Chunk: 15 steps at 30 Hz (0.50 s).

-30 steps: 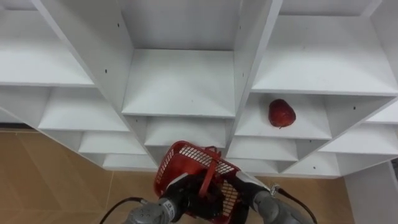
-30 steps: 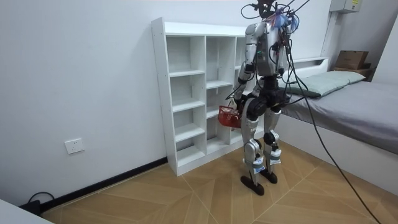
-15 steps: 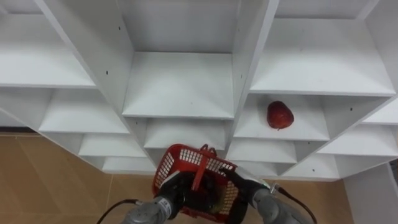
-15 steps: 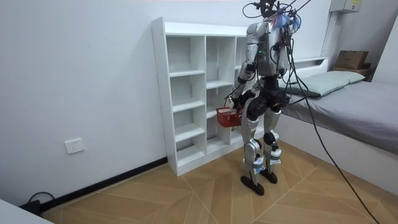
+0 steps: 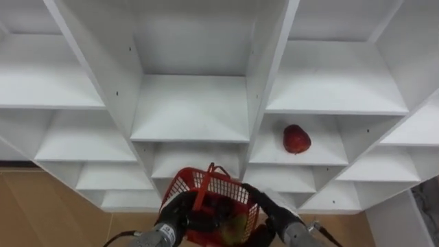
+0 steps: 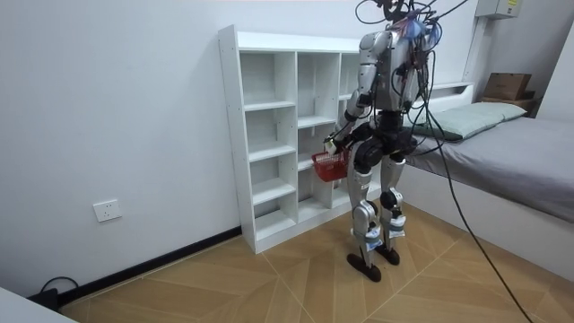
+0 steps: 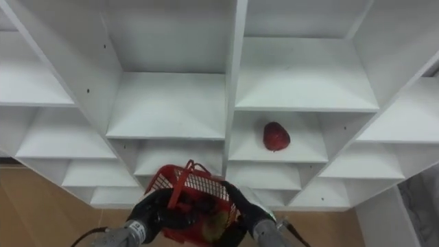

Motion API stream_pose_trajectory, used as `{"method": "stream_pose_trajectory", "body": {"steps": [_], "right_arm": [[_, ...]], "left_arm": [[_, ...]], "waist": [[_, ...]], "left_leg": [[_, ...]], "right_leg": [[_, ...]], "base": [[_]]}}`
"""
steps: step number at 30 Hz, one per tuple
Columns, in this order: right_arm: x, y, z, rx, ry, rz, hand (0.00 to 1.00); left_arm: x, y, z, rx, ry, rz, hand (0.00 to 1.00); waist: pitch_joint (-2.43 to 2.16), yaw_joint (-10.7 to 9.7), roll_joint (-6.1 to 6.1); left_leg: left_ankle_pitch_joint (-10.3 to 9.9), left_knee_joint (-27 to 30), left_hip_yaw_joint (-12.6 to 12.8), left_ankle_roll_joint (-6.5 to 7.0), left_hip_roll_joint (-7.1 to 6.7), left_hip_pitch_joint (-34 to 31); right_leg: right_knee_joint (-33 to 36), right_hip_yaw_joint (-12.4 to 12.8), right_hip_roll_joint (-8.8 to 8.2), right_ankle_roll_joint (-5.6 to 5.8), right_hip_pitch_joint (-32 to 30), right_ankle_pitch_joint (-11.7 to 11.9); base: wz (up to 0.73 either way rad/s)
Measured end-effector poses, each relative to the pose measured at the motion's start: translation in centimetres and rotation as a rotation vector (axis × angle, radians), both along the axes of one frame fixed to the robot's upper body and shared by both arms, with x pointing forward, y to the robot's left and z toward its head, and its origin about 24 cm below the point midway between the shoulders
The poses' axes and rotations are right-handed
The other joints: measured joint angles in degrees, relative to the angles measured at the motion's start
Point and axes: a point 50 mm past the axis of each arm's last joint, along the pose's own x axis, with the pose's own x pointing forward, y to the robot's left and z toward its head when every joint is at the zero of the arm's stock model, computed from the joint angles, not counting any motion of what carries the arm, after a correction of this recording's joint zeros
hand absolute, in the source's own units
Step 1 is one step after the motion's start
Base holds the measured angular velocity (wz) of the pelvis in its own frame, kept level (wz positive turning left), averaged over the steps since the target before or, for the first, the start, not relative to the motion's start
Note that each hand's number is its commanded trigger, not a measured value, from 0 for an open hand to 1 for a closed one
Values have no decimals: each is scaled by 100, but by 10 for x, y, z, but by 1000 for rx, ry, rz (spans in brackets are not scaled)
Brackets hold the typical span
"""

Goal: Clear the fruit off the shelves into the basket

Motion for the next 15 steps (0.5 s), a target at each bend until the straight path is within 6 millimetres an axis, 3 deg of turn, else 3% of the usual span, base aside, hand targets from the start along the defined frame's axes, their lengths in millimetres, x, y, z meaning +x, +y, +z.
{"method": "stream_pose_trajectory", "body": {"steps": [4, 8, 11, 15], "right_arm": [[-1, -10, 10, 35, -52, -70, 0], [-1, -16, 14, 58, -74, -146, 0], [-1, -15, 27, 112, -134, -190, 0], [5, -17, 40, 131, -206, -229, 0]], "left_arm": [[-2, 1, 0, 22, -5, 42, 100], [-2, 4, 0, 48, -6, 84, 100], [-2, 12, 0, 52, -3, 166, 100], [-11, 17, -2, 65, 6, 210, 100]], "waist": [[-4, -14, -85], [2, -54, -79], [14, -103, -50], [27, -277, -34]], "left_leg": [[2, -14, 2, -4, 2, 137], [3, -89, 30, -3, 1, 212], [3, -151, 126, -3, 20, 224], [2, -193, 178, -5, 29, 275]], "right_leg": [[-91, 10, 16, 4, 130, 2], [-83, 33, 20, 10, 136, 9], [-73, 95, 39, 9, 123, 9], [-72, 175, 51, 8, 133, 10]], "base": [[0], [-4], [-16], [-8]]}}
